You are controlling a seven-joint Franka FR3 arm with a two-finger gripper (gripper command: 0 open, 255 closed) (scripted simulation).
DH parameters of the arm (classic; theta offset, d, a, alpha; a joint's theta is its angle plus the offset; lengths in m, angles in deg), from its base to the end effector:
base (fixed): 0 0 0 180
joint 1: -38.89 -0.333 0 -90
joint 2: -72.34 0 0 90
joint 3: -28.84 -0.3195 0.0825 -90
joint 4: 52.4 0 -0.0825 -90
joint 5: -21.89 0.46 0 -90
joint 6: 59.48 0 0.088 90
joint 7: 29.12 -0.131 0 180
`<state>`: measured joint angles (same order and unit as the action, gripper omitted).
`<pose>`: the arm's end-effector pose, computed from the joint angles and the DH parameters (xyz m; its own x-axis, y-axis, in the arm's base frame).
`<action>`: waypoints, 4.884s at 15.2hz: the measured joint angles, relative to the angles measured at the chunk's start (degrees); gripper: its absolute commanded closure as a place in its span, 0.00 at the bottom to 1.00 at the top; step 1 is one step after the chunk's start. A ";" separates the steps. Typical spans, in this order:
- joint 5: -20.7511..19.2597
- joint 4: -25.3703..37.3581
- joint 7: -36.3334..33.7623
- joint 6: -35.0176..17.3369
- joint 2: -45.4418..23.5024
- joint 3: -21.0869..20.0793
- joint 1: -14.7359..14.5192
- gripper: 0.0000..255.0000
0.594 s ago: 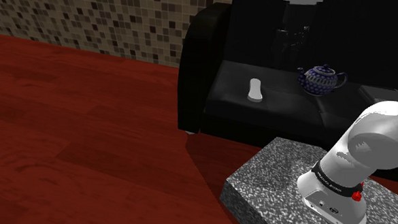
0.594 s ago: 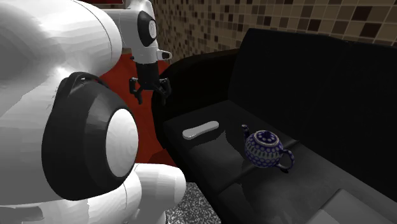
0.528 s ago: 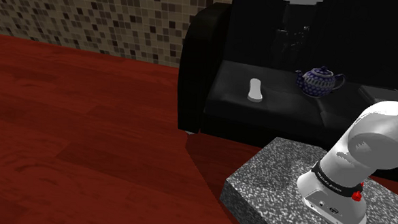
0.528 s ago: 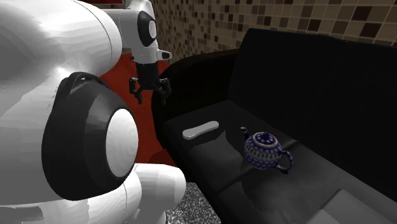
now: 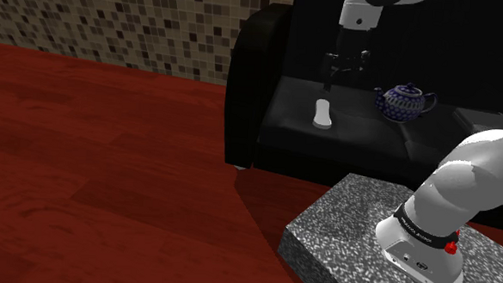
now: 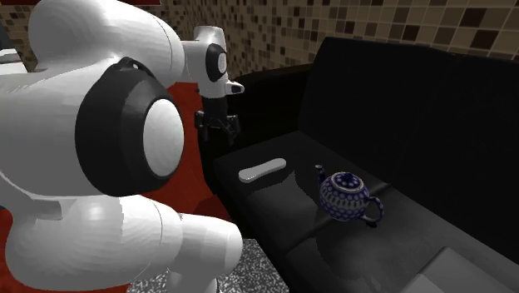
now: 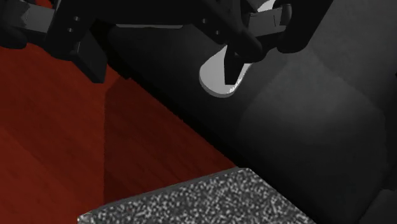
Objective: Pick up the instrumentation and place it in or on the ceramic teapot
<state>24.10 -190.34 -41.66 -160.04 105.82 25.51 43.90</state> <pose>0.4376 -0.0082 0.4729 0.9622 -0.2638 -0.0682 -0.2638 -0.9645 0.0097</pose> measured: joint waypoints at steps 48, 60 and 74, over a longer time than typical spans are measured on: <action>-1.53 2.08 -18.49 -29.42 -28.30 5.37 11.65 1.00; -1.79 7.14 -18.67 -19.91 -23.84 5.37 11.72 1.00; -1.91 15.20 -18.94 -8.84 -20.83 5.26 11.68 1.00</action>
<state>22.19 -175.15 -60.60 -168.88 84.99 30.77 55.58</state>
